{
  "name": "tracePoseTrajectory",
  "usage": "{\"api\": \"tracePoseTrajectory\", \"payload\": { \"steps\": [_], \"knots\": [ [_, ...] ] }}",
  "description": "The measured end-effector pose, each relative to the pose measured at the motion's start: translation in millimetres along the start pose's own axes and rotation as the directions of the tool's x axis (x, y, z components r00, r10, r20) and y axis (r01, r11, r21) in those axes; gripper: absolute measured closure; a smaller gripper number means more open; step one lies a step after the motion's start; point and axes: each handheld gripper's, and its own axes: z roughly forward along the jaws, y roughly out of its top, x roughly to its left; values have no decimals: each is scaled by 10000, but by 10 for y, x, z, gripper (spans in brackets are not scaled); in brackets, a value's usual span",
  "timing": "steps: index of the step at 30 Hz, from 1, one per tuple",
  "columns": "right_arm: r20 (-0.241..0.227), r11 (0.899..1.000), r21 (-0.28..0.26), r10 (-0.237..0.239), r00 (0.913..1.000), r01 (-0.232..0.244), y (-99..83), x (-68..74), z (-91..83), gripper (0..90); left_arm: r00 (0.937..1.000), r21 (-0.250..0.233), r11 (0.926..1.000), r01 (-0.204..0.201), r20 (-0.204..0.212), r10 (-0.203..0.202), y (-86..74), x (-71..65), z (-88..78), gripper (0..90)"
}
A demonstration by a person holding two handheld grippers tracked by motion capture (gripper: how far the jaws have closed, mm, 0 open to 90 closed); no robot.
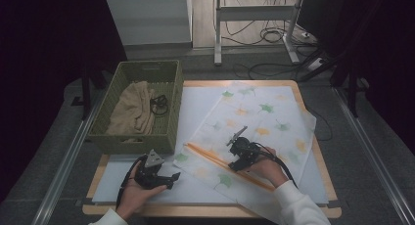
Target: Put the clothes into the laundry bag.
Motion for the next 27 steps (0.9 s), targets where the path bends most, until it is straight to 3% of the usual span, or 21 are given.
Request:
{"api": "tracePoseTrajectory", "payload": {
  "steps": [11, 14, 27],
  "knots": [
    [15, 9999, 31, 118, 9999, -118, 17, -14, -23, 740, 10000, 60, 10000, -17, -14, 17, 0, 8, 7, 165],
    [247, 10000, 39, 75, 9997, -76, 22, -6, -28, 810, 10000, 35, 10000, -2, -22, 2, -2, 13, 5, 165],
    [178, 9991, -338, 247, 9995, -241, 24, -39, -138, 863, 10000, -58, 9999, 89, -12, -89, -3, 20, -13, 165]
  ]
}}
